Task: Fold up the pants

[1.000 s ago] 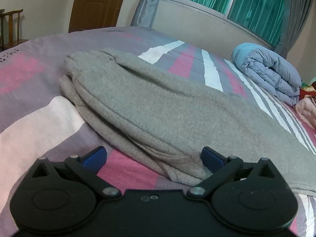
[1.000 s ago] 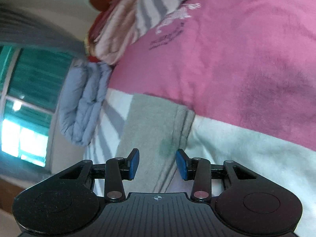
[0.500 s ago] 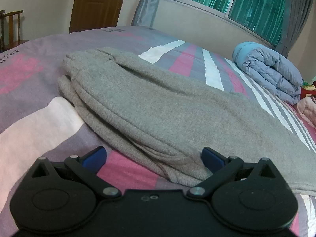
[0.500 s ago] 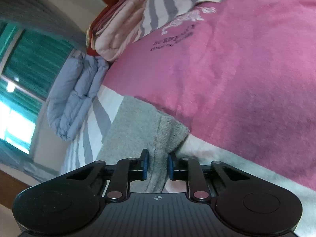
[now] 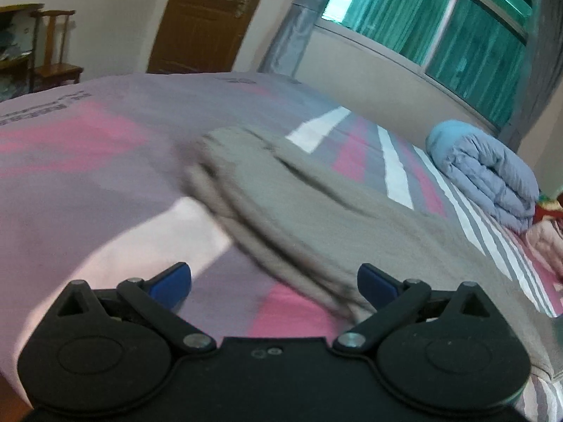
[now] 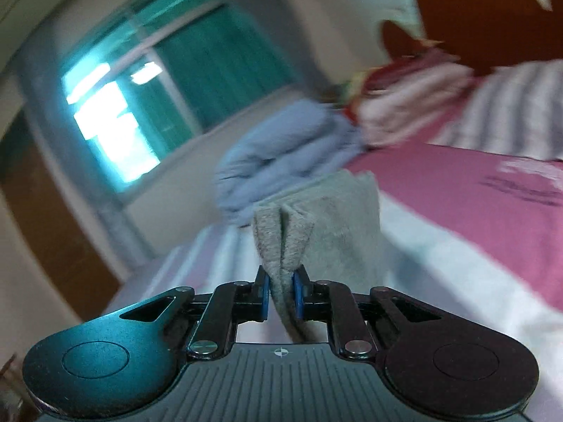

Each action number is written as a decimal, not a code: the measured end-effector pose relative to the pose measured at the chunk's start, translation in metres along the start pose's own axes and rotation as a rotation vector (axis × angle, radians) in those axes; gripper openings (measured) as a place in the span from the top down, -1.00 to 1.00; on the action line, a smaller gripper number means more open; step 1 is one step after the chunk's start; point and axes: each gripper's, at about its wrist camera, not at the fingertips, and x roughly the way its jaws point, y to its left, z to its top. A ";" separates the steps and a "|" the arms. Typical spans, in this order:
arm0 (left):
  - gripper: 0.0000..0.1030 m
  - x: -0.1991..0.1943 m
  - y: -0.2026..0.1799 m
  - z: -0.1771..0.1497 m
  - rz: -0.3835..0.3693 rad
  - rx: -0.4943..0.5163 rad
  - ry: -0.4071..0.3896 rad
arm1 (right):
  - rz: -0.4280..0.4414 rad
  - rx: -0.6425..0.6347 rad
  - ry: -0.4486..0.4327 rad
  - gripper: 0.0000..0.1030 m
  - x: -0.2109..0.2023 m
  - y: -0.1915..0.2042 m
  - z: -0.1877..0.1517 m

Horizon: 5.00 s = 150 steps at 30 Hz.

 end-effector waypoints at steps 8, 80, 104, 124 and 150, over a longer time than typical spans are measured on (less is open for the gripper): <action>-0.85 -0.025 0.034 -0.010 0.014 0.012 0.006 | 0.189 -0.187 0.225 0.69 0.060 0.134 -0.122; -0.88 0.057 0.019 0.033 0.030 0.115 0.061 | 0.115 -0.471 0.320 0.27 0.125 0.089 -0.160; -0.27 0.114 0.055 0.045 -0.255 -0.109 0.094 | -0.263 -0.113 0.139 -0.19 0.005 -0.027 -0.123; 0.55 0.100 0.035 0.047 -0.176 -0.021 0.064 | -0.273 -0.065 0.148 -0.19 0.010 -0.039 -0.116; 0.65 0.027 -0.273 0.024 -0.361 0.604 -0.108 | -0.341 0.128 0.029 -0.19 -0.025 -0.099 -0.082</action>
